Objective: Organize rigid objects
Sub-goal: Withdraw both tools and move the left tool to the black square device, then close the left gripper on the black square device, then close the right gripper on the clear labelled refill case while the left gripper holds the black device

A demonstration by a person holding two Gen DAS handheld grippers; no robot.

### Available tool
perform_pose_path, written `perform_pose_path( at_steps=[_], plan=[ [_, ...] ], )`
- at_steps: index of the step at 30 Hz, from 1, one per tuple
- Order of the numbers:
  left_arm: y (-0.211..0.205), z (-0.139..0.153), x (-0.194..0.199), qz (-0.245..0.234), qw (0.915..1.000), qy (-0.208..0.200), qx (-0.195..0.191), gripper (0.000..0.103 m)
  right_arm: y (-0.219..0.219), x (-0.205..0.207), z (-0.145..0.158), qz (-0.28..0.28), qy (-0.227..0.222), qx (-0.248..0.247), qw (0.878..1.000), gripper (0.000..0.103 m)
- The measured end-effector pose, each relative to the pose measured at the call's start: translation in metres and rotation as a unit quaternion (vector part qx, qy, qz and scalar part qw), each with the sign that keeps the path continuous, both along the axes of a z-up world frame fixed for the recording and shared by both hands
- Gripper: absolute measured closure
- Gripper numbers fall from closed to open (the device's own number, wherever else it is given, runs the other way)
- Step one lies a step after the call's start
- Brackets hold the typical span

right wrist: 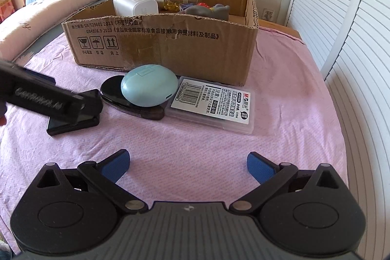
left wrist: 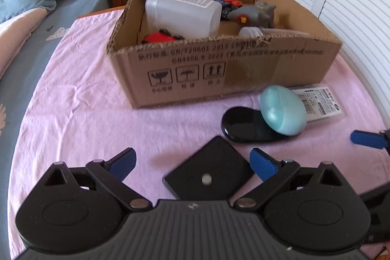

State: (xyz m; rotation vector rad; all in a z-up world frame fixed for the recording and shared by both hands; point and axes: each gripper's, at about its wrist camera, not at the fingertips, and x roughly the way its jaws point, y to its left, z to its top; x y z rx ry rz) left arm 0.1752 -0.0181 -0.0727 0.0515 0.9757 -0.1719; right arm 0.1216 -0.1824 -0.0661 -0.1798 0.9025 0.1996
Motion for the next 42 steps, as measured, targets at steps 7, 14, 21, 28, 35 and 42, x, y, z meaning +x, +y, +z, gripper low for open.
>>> perform_pose_path(
  at_steps=[7, 14, 21, 28, 35, 42],
  plan=[
    [0.012, 0.003, -0.012, 0.01, 0.9999, 0.004, 0.005, 0.003, 0.0, -0.001, -0.001, -0.001, -0.004, 0.001, 1.0, 0.0],
    [-0.007, -0.002, 0.0, 0.001, 0.9999, 0.0, -0.014, 0.003, 0.0, -0.004, -0.002, -0.007, -0.012, 0.002, 1.0, 0.0],
    [0.004, -0.008, -0.008, 0.003, 0.9999, 0.001, 0.013, 0.001, 0.0, -0.003, -0.002, -0.005, -0.013, 0.002, 1.0, 0.0],
    [0.029, -0.01, -0.021, 0.041, 0.9991, 0.001, 0.01, 0.001, -0.001, -0.007, -0.003, -0.005, -0.025, 0.005, 1.0, 0.0],
    [0.016, -0.01, -0.015, 0.02, 0.9995, -0.026, 0.005, 0.009, -0.001, -0.009, -0.004, -0.003, -0.034, 0.007, 0.999, 0.0],
    [0.02, -0.005, -0.018, 0.01, 0.999, -0.044, -0.001, 0.033, -0.009, -0.003, -0.002, -0.016, -0.028, 0.005, 0.999, 0.0]
  ],
)
